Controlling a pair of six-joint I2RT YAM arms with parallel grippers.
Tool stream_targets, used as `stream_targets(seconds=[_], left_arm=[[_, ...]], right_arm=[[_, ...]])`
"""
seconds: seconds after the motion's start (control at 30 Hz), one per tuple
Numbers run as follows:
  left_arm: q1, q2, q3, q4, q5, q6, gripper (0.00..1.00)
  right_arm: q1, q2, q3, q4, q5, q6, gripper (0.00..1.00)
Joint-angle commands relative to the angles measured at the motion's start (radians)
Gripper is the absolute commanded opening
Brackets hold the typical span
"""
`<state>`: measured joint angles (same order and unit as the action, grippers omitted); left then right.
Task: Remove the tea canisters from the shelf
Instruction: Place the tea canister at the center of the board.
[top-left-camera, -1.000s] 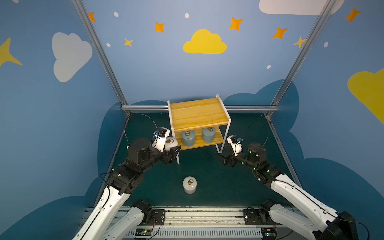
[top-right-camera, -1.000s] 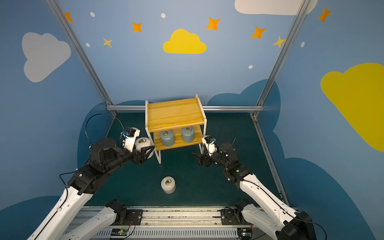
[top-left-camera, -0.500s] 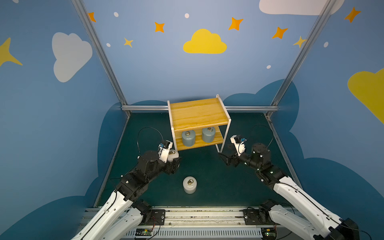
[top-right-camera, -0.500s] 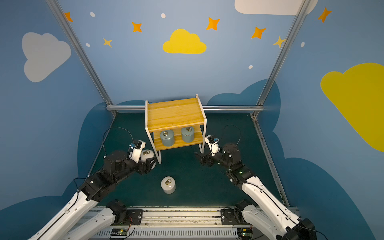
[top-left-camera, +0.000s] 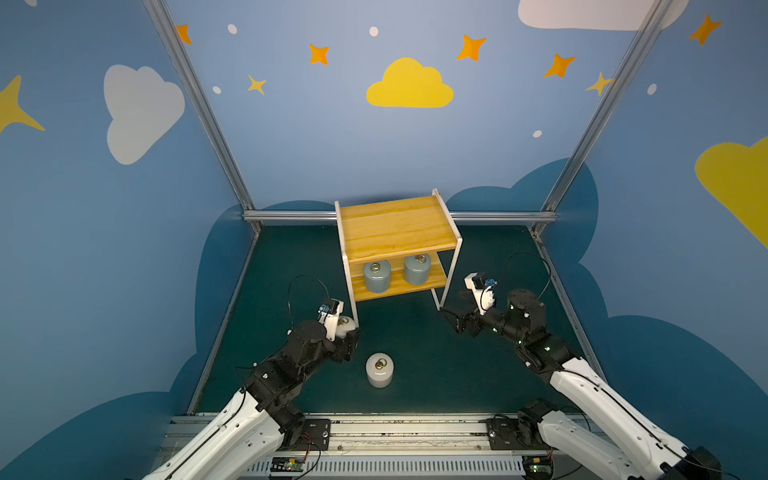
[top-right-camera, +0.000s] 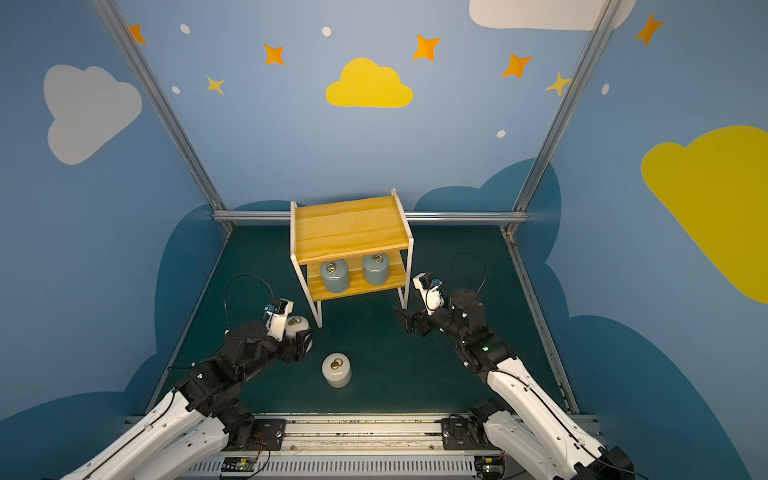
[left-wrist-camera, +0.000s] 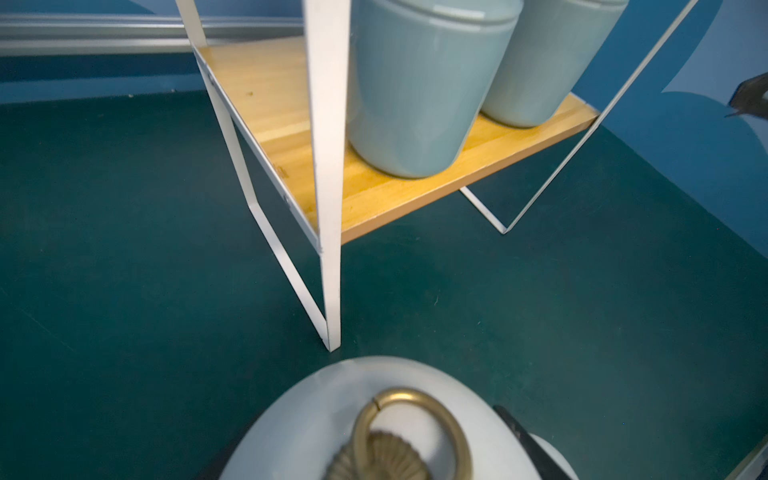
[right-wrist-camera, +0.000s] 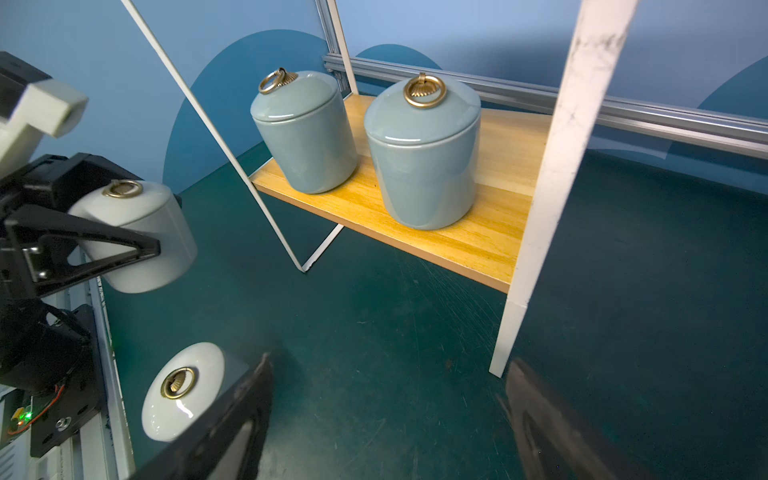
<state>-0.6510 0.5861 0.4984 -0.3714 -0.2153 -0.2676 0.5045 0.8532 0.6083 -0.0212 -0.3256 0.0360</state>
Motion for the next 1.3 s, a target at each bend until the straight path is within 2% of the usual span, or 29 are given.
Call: stream_targets(seconds=[0.0,0.53,0.87,1.27], left_arm=[[-0.009,-0.03,0.001,0.103,-0.034,-0.035,0.4],[-0.062,-0.067,-0.143,0.12,-0.073,-0.113,0.39],[-0.078,-0.139,-0.231,0.132,-0.1,-0.164,0.37],[-0.081,-0.088,-0.267,0.202,-0.091,-0.171,0.37]], right_arm=[[-0.005,-0.023,-0.017,-0.018,-0.005,-0.01,0.89],[-0.015,-0.032,-0.024,-0.031,0.002,-0.013,0.89],[-0.015,-0.037,-0.027,-0.035,0.002,-0.011,0.89],[-0.016,-0.037,-0.032,-0.031,0.002,-0.008,0.89]])
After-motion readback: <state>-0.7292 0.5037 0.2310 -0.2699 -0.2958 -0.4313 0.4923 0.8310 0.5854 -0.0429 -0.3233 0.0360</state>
